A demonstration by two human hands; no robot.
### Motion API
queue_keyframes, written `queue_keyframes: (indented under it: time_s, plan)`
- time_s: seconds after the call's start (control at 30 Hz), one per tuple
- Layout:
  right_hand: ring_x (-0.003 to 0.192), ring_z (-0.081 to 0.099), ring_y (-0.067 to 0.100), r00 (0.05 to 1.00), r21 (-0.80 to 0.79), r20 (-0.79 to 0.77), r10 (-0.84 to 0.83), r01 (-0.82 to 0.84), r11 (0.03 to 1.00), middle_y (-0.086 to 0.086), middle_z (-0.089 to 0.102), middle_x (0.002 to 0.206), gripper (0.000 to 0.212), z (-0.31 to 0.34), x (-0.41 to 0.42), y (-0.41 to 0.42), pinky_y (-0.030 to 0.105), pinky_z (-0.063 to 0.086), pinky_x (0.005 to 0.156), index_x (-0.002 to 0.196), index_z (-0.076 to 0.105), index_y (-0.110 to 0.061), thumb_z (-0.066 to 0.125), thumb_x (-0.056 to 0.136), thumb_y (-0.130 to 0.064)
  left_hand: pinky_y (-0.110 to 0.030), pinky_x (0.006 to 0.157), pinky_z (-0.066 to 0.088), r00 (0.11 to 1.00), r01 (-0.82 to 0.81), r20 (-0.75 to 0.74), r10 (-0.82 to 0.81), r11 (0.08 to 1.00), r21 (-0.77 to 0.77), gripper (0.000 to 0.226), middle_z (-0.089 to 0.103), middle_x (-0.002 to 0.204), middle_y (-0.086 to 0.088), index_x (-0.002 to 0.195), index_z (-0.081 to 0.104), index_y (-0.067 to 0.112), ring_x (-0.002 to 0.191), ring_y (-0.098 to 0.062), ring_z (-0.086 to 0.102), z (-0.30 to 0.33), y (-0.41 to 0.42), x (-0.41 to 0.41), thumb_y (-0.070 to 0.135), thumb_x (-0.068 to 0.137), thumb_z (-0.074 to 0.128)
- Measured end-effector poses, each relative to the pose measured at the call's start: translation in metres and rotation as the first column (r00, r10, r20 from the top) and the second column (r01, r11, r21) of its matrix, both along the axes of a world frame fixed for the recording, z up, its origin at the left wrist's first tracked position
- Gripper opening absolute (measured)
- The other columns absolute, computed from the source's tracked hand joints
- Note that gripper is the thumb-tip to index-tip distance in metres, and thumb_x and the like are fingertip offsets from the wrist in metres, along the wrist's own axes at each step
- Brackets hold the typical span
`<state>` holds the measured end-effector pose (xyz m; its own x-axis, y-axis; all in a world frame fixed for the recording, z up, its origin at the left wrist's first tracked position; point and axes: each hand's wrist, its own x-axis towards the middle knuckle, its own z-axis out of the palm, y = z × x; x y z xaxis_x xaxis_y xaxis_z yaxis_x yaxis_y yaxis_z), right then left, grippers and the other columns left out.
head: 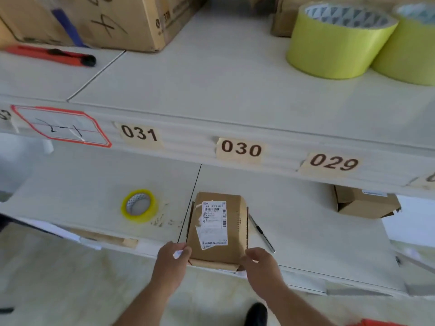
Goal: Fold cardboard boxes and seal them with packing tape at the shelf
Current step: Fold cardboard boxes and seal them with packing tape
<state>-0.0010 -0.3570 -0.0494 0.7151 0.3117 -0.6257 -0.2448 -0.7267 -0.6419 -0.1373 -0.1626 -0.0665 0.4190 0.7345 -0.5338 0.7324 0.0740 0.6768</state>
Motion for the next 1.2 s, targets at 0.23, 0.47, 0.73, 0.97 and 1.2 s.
queue_keyframes:
  time_s: [0.23,0.47,0.73,0.97,1.2]
  plan:
    - [0.116,0.057,0.016,0.984,0.033,-0.127,0.121,-0.118,0.992,-0.005,0.06,0.133,0.038,-0.009,0.017,0.027,0.032,0.045,0.104,0.139,0.05,-0.024,0.047,0.107,-0.045,-0.039,0.106,0.043,1.0,-0.002,-0.02,-0.004,0.953,-0.304,0.034,0.06,0.128,0.002,0.121,0.056,0.031,0.12,-0.021,0.056,-0.011,0.018,0.008,0.056,0.098,0.059]
    - [0.115,0.061,0.017,0.872,0.157,-0.358,-0.334,0.409,0.899,-0.003,0.066,0.123,0.033,-0.026,-0.021,0.049,0.047,0.053,0.104,0.126,0.065,-0.025,0.054,0.105,-0.048,-0.023,0.093,0.048,0.924,0.345,0.137,-0.356,0.934,0.096,0.031,0.065,0.108,0.017,0.103,0.064,0.045,0.102,0.01,0.055,0.02,0.01,0.005,0.065,0.095,0.041]
    - [0.093,0.074,0.028,0.772,-0.064,-0.474,-0.424,0.45,0.891,0.012,0.078,0.107,0.041,-0.044,-0.024,0.062,0.037,0.052,0.08,0.109,0.071,-0.016,0.047,0.101,-0.049,-0.035,0.116,0.038,0.432,0.8,-0.224,-0.874,0.256,0.543,0.068,0.035,0.143,0.01,0.158,0.035,0.024,0.143,-0.011,0.027,0.034,0.023,0.002,0.058,0.099,0.038]
    - [0.091,0.074,0.011,0.889,0.21,-0.111,-0.444,0.458,0.864,-0.01,0.079,0.095,0.038,-0.012,-0.027,0.043,0.035,0.056,0.085,0.103,0.075,-0.033,0.039,0.109,-0.041,-0.038,0.086,0.059,0.411,0.716,-0.249,-0.877,0.142,0.683,0.045,0.052,0.118,0.004,0.131,0.063,0.018,0.119,-0.022,0.052,0.019,-0.016,0.016,0.034,0.088,0.064]
    - [0.102,0.067,-0.001,0.965,0.256,-0.006,-0.262,0.255,0.932,-0.021,0.075,0.11,0.028,-0.014,-0.038,0.058,0.016,0.047,0.08,0.129,0.062,-0.047,0.046,0.11,-0.034,-0.027,0.094,0.05,0.536,0.672,-0.032,-0.844,0.403,0.621,0.024,0.049,0.113,0.016,0.119,0.07,0.024,0.114,-0.007,0.043,0.018,0.009,0.012,0.03,0.102,0.054]
